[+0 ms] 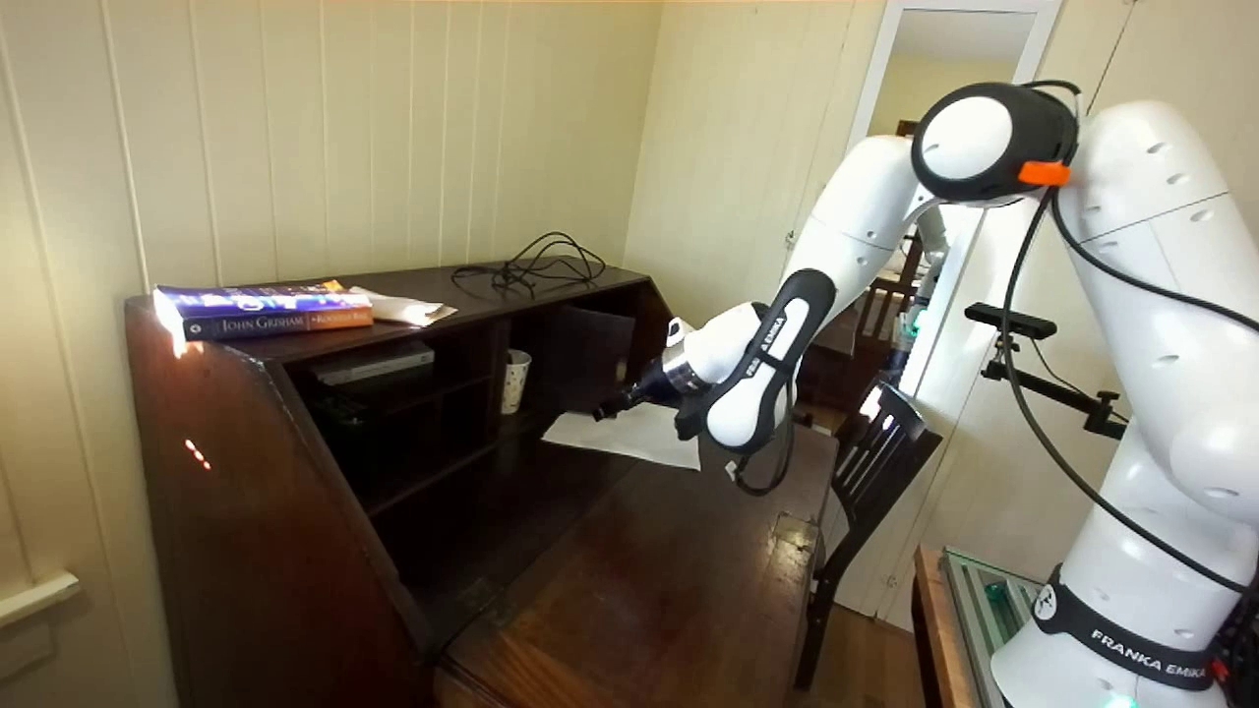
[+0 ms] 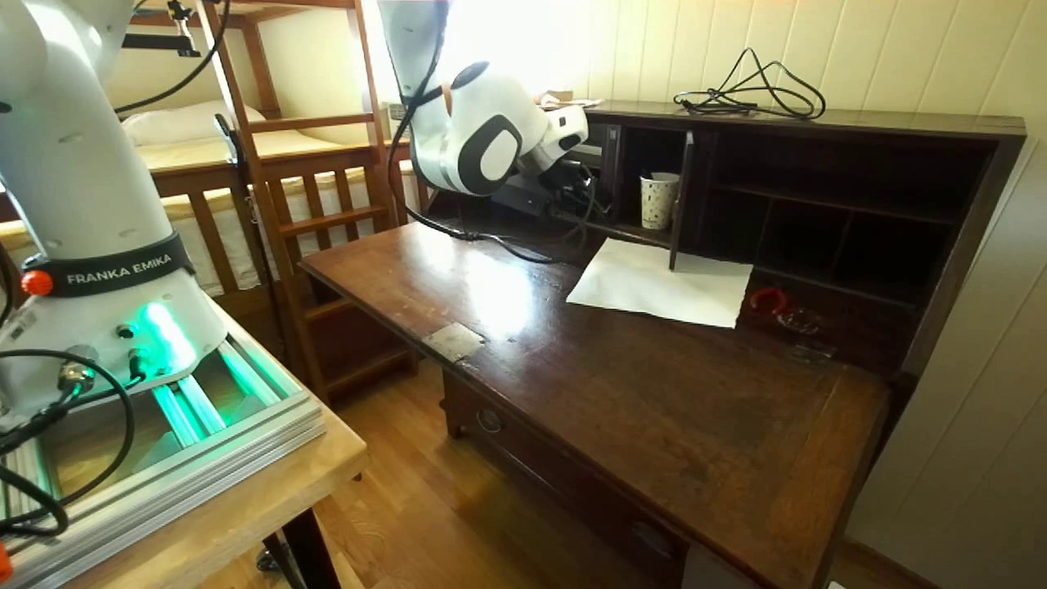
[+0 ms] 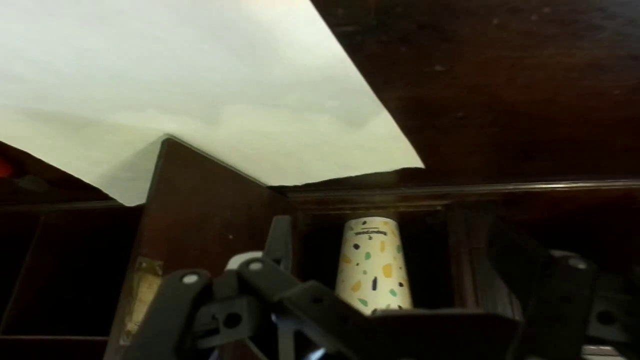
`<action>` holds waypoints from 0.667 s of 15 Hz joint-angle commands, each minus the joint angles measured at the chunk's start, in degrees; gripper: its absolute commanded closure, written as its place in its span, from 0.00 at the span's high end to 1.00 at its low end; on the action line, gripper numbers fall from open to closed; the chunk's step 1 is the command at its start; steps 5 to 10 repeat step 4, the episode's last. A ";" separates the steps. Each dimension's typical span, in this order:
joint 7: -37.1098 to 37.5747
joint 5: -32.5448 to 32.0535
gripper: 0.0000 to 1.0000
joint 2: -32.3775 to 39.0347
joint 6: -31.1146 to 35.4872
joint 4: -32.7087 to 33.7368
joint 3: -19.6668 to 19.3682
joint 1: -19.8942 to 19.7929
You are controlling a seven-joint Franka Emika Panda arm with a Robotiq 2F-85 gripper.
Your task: Open the cabinet door at the center
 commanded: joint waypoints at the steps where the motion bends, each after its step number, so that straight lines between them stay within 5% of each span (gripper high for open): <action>1: 4.62 -15.74 1.00 -11.01 -6.77 -9.65 8.39 -12.02; 3: 8.62 -19.87 1.00 -14.06 -9.50 -11.29 10.60 -15.85; 4: 5.44 -16.11 1.00 -8.36 -5.90 -6.90 8.33 -12.22; 10: 5.44 -16.11 1.00 -8.36 -5.90 -6.90 8.33 -12.22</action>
